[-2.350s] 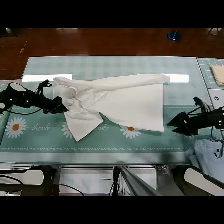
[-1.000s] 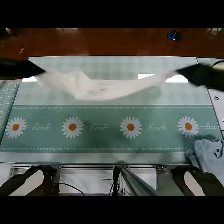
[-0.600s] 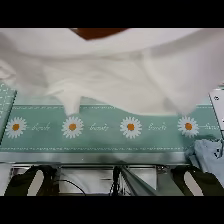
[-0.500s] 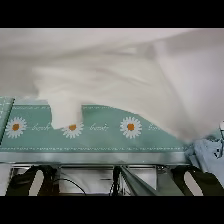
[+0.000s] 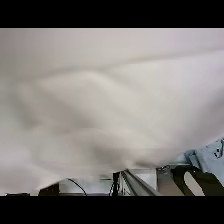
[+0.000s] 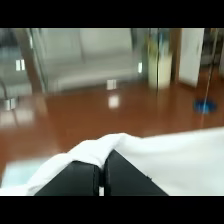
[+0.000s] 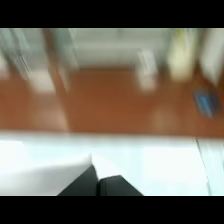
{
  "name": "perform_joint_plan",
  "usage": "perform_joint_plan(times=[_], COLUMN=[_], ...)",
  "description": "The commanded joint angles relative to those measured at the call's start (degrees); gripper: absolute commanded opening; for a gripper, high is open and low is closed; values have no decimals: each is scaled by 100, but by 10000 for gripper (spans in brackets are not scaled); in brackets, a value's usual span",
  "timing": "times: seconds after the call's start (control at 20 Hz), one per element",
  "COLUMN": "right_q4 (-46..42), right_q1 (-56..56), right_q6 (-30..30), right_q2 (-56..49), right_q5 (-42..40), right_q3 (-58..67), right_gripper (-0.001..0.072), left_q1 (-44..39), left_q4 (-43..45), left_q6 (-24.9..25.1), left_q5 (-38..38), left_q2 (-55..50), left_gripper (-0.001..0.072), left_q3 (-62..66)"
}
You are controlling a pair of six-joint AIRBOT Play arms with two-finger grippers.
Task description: Fold the shirts.
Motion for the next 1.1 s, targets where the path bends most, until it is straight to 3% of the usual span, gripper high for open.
perform_joint_plan(times=[0.0, 0.3, 0.65, 1.05], right_q4=[-822, -262, -199, -155], right_q1=[7, 219, 800, 800], right_q6=[-345, -352, -531, -533], right_q2=[-472, -2275, -4400, -5307], right_q5=[1062, -516, -2682, -5069], right_q3=[-660, -1716, -1714, -1714], right_gripper=[21, 21, 21, 22], left_q1=[-2, -57, -828, -955], left_q4=[448, -691, -721, -721], left_q6=[-227, 264, 695, 723], left_q5=[-1207, 369, 2017, 3976], left_q2=[-494, -2363, -4953, -5967], left_gripper=[30, 31, 31, 32], left_q3=[-588, -1993, -1989, -1991])
